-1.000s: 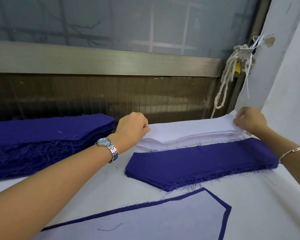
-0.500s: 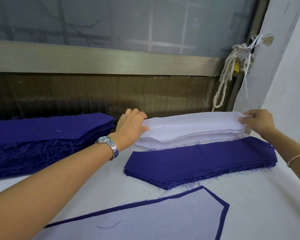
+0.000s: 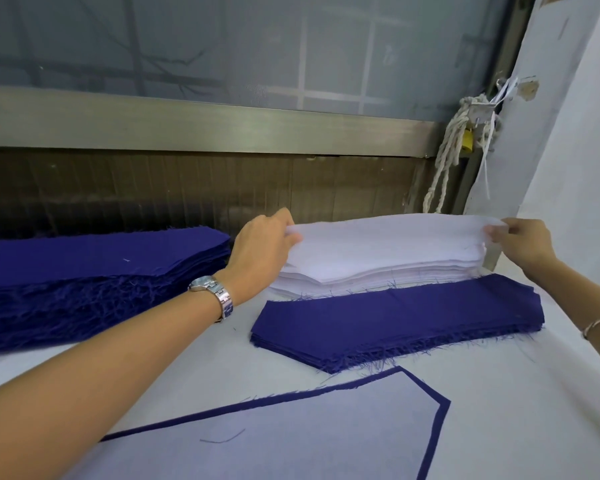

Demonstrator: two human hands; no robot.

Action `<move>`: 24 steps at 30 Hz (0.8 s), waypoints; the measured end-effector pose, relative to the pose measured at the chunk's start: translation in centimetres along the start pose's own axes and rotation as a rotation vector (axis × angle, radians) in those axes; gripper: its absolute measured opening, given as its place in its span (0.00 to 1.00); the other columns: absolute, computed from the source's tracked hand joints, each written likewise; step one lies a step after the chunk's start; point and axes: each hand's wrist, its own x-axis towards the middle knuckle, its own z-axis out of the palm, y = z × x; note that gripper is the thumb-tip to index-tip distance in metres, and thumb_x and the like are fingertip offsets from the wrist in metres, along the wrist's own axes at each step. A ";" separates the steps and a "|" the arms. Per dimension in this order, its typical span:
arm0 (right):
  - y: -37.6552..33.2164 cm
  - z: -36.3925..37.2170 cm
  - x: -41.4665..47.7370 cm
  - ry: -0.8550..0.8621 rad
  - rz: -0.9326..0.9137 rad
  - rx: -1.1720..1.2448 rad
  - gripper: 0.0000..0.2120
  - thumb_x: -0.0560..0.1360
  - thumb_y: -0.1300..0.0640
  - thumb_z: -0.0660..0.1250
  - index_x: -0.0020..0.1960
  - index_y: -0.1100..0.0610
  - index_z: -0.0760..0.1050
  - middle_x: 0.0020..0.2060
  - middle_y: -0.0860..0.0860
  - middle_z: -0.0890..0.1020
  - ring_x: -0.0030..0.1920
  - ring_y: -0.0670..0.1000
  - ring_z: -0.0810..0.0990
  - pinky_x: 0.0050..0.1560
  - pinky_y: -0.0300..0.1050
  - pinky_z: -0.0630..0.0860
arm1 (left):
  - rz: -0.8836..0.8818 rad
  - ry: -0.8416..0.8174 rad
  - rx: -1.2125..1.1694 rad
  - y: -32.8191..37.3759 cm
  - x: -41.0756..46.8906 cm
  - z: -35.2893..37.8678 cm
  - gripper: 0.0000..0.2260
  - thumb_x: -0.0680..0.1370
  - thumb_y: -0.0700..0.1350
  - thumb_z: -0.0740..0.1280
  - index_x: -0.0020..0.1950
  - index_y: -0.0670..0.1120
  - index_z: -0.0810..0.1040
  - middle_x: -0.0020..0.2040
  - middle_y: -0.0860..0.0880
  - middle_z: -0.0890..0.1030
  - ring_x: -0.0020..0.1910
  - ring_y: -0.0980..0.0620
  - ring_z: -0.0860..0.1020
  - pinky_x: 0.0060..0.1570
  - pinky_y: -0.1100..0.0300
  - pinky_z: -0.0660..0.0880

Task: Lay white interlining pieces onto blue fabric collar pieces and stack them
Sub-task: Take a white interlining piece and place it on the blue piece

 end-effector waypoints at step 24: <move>-8.9 -1.7 -11.4 -0.673 -0.074 0.168 0.11 0.67 0.51 0.75 0.40 0.60 0.84 0.29 0.53 0.80 0.30 0.47 0.78 0.34 0.35 0.79 | -0.425 -0.176 -0.229 -7.0 -13.1 -19.1 0.13 0.74 0.59 0.71 0.34 0.53 0.83 0.24 0.50 0.76 0.28 0.54 0.72 0.37 0.57 0.68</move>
